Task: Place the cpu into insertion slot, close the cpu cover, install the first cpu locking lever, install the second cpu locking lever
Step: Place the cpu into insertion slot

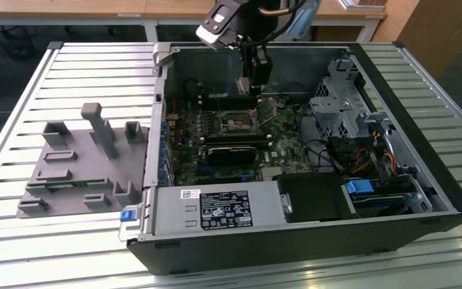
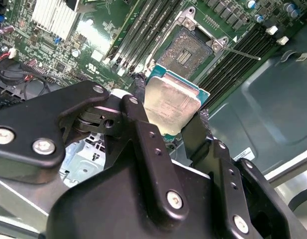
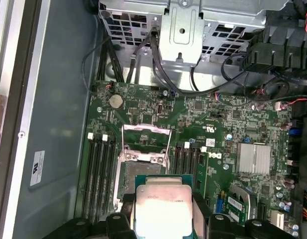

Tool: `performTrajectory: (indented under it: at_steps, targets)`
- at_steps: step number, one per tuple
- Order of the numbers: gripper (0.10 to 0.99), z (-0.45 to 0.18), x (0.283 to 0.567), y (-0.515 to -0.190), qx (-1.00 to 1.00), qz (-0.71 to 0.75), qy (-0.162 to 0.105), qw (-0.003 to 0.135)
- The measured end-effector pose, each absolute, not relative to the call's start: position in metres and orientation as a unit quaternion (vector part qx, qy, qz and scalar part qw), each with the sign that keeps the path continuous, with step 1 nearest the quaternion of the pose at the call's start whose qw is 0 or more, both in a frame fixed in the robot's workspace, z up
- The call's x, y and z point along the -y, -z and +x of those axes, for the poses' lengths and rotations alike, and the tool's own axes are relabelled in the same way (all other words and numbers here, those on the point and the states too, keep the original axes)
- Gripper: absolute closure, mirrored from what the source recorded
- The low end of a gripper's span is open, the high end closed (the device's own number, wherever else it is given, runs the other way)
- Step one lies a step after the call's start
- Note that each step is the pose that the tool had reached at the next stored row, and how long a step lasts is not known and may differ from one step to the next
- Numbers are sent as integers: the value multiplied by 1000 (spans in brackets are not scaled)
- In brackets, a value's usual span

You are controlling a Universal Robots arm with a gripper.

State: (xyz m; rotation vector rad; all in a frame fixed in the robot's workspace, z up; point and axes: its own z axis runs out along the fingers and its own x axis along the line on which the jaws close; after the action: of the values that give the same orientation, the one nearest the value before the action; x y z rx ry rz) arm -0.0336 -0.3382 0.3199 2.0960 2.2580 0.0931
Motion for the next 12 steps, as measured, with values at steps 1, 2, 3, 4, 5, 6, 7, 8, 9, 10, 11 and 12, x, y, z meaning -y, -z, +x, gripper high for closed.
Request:
performTrajectory:
  at_steps: [1, 2, 3, 4, 5, 6, 7, 8, 9, 10, 11, 12]
  targets:
    - [545, -34, 338, -319, -731, 681, -30, 30]
    - [545, -34, 337, -318, -729, 683, -30, 30]
    - [545, -34, 336, -318, -728, 684, -30, 30]
    - [545, -34, 336, -317, -727, 685, -30, 30]
    - [545, -34, 336, -315, -726, 686, -30, 30]
    - [545, -34, 336, -313, -726, 686, -30, 30]
    - [545, -34, 335, -312, -726, 687, -30, 30]
    - [545, -34, 335, -310, -725, 687, -30, 30]
    - [545, -34, 334, -308, -725, 688, -30, 30]
    - [545, -34, 334, -306, -724, 689, -30, 30]
    - [545, -34, 333, -305, -722, 691, -30, 30]
    - [545, -34, 332, -303, -719, 693, -30, 30]
